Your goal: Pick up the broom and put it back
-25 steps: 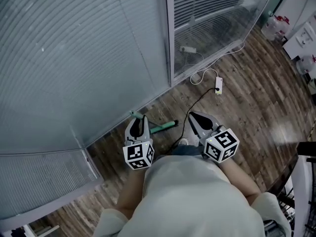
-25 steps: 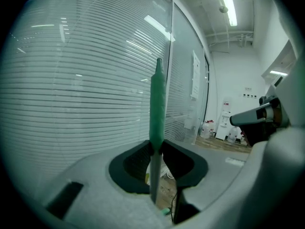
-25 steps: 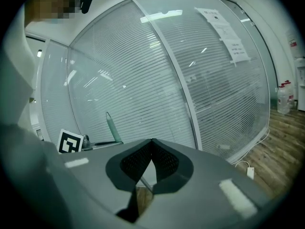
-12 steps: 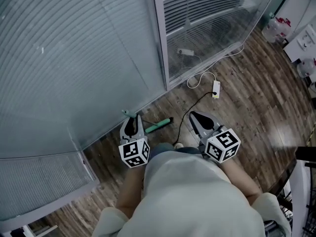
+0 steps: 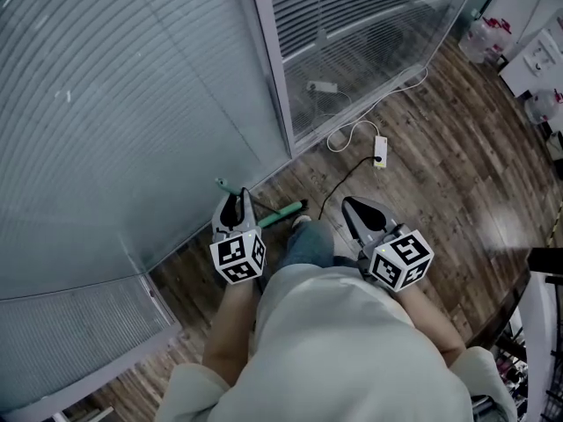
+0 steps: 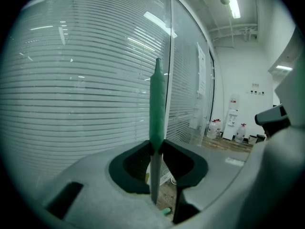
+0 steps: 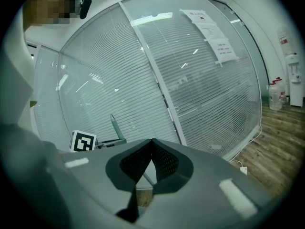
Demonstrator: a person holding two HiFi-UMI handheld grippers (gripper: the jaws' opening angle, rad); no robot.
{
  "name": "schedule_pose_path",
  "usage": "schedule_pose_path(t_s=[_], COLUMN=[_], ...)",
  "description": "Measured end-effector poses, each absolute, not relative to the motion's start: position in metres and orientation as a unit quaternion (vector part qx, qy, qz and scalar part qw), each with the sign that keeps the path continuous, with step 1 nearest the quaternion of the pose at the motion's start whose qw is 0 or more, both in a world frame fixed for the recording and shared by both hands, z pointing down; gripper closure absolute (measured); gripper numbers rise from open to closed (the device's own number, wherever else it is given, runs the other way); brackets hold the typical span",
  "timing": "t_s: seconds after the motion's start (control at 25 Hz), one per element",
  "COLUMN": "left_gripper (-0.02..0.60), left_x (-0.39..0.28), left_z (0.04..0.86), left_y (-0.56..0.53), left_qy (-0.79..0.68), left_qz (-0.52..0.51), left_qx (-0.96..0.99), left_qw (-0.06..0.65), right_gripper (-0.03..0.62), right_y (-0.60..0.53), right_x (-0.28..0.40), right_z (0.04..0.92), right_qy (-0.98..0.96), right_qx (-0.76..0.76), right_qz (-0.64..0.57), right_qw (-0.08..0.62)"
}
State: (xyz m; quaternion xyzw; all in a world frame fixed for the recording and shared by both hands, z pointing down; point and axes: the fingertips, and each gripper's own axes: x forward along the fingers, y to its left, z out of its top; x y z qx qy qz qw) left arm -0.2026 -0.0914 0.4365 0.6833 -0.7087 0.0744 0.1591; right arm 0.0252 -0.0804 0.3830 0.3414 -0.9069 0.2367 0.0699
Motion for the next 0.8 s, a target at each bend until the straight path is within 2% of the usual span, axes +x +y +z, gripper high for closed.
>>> schedule_pose_path(t_s=[0.8], left_gripper=[0.497], left_x=[-0.203], left_z=[0.501], left_y=[-0.179], left_qy=[-0.703], left_qz=[0.103], left_qx=[0.678], left_qw=[0.191], right_gripper=[0.588], right_y=[-0.134], right_x=[0.039], right_z=[0.420], right_qy=[-0.888], right_qx=[0.358], right_qz=[0.261], right_qw=[0.123])
